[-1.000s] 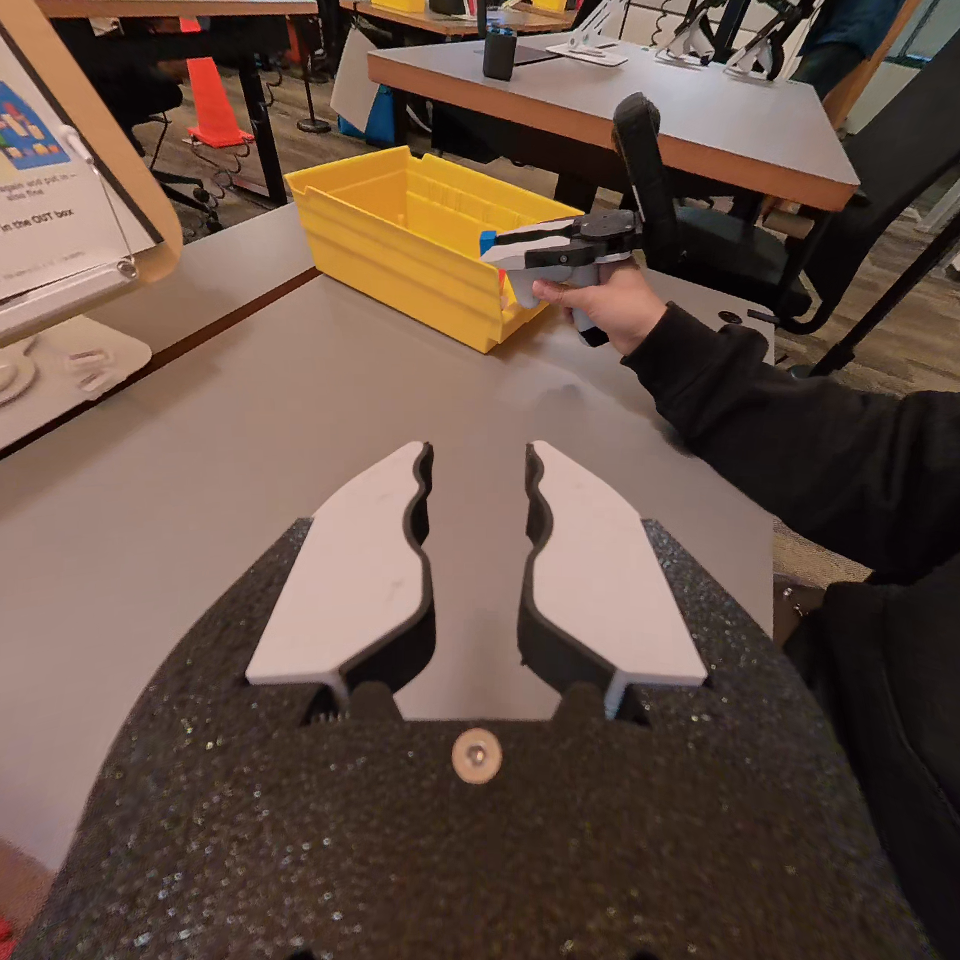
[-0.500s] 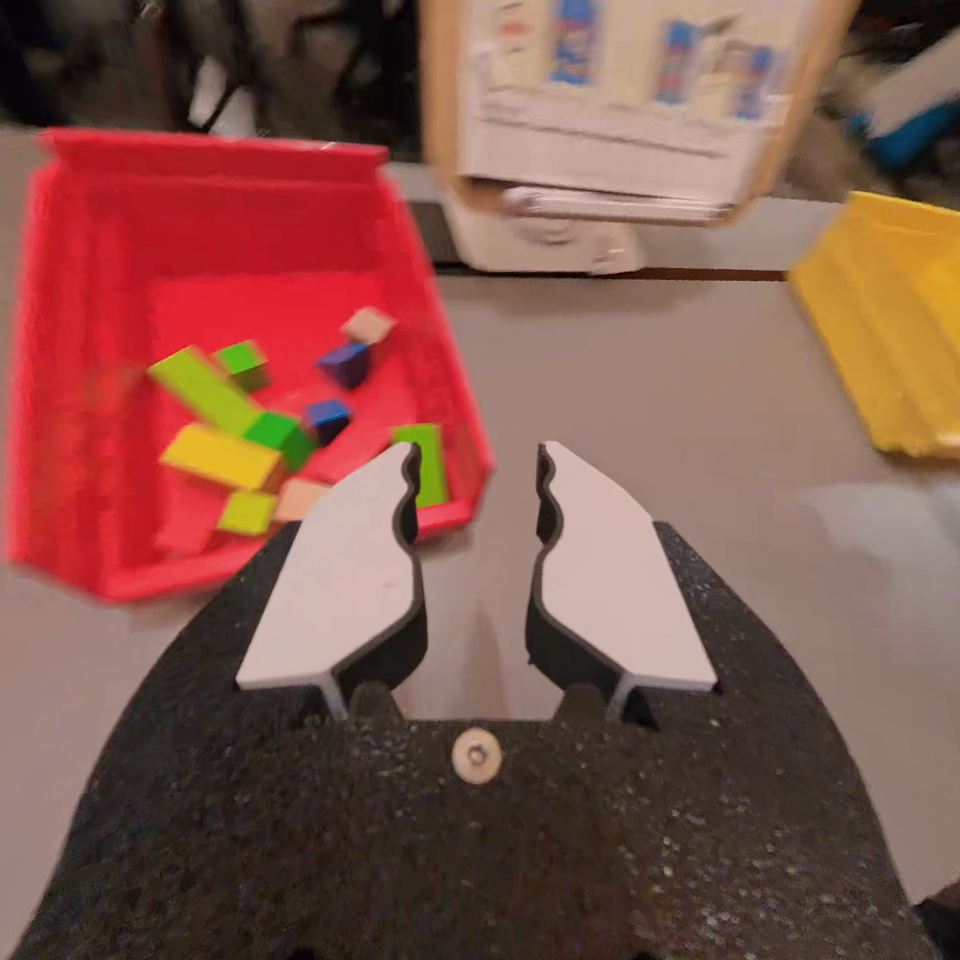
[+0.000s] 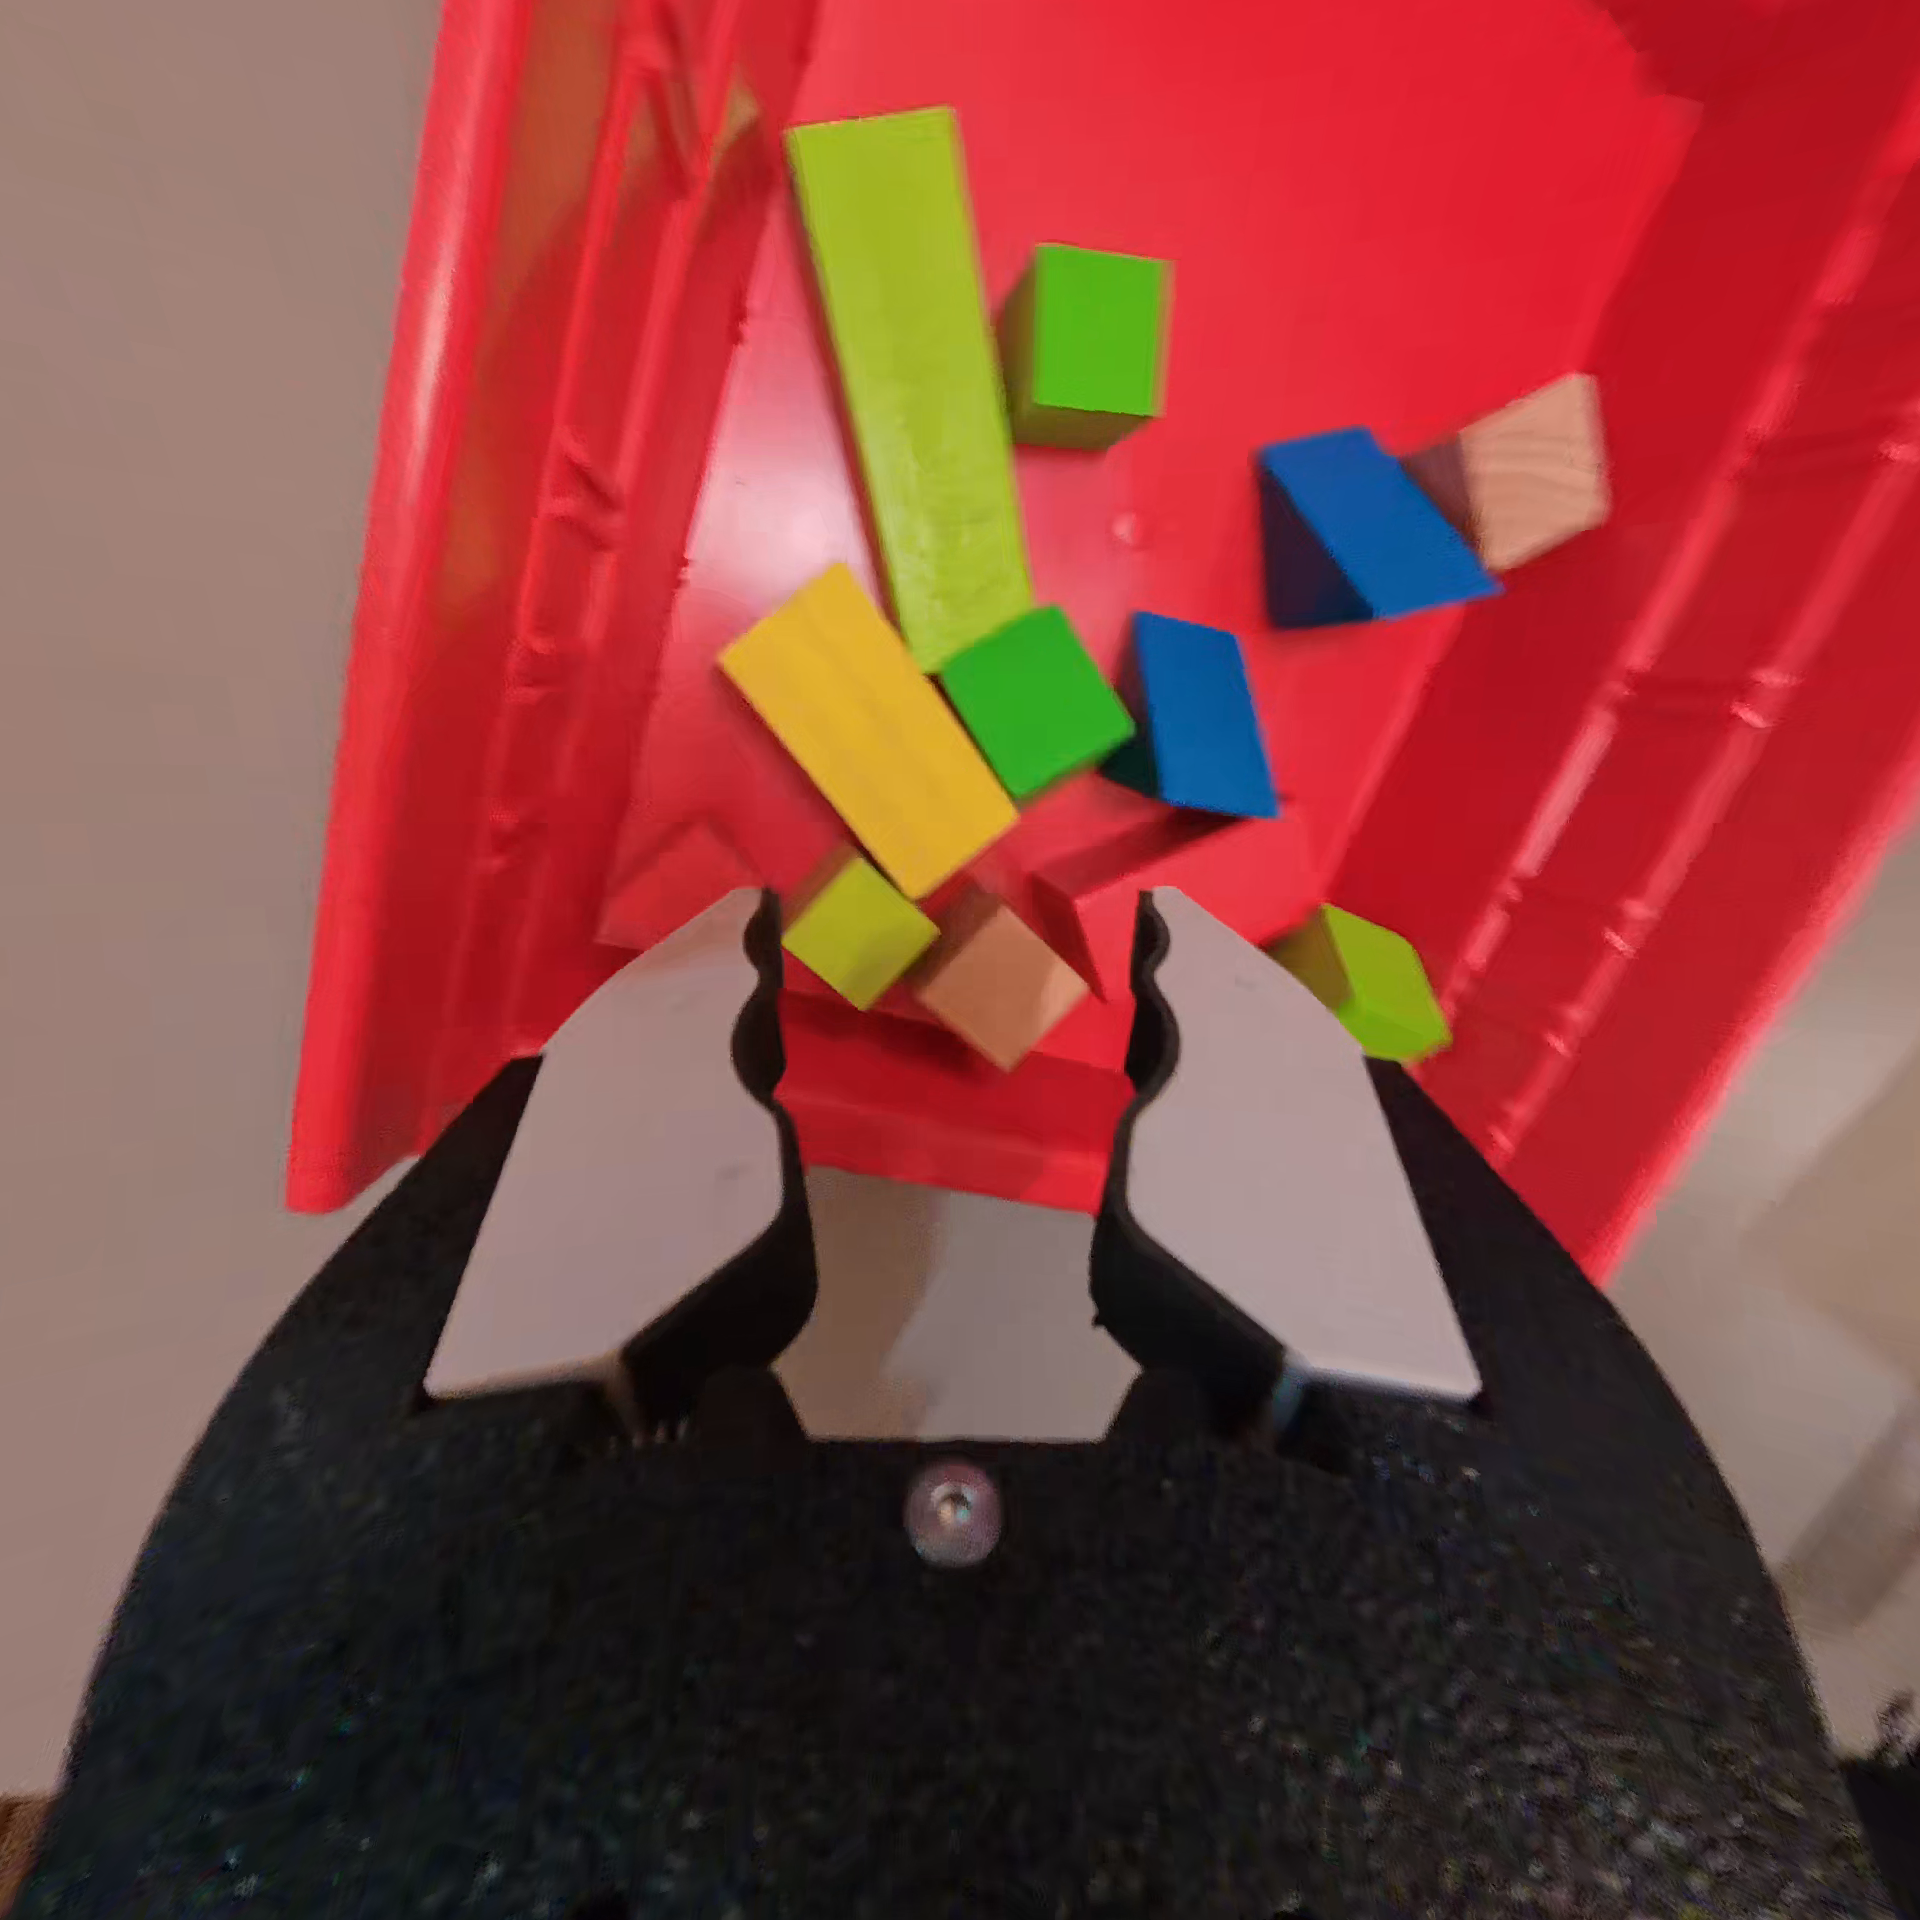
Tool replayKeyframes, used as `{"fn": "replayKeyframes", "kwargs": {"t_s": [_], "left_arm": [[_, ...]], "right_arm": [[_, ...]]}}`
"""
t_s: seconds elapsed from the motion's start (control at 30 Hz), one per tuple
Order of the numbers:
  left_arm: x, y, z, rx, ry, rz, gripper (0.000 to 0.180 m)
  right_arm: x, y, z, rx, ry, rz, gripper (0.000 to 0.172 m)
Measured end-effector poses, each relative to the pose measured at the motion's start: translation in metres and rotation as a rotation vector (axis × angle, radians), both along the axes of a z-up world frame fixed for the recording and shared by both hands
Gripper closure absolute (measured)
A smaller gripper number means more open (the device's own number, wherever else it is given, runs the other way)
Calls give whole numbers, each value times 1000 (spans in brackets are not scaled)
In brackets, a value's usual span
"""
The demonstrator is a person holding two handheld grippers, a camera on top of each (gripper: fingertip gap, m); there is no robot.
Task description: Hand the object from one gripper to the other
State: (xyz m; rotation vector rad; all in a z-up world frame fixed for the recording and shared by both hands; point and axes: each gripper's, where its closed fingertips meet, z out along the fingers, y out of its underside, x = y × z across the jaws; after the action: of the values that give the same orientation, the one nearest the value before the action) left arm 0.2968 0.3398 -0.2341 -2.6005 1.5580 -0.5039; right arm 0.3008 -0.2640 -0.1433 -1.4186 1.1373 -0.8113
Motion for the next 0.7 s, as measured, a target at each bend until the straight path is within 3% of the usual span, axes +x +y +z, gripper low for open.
{"fn": "replayKeyframes", "kwargs": {"t_s": [0.03, 0.23, 0.47, 0.7], "left_arm": [[0, 5, -7, 20, 32, 37, 119], [8, 8, -34, -3, 108, 204, 124], [16, 24, -43, 68, 83, 320, 137], [10, 24, -44, 75, 119, 292, 147]], "right_arm": [[0, 0, 0, 5, 3, 4, 97], [1, 0, -3, 24, 6, 15, 97], [1, -9, -2, 71, 5, 15, 97], [2, -15, -4, 98, 16, 9, 97]]}}
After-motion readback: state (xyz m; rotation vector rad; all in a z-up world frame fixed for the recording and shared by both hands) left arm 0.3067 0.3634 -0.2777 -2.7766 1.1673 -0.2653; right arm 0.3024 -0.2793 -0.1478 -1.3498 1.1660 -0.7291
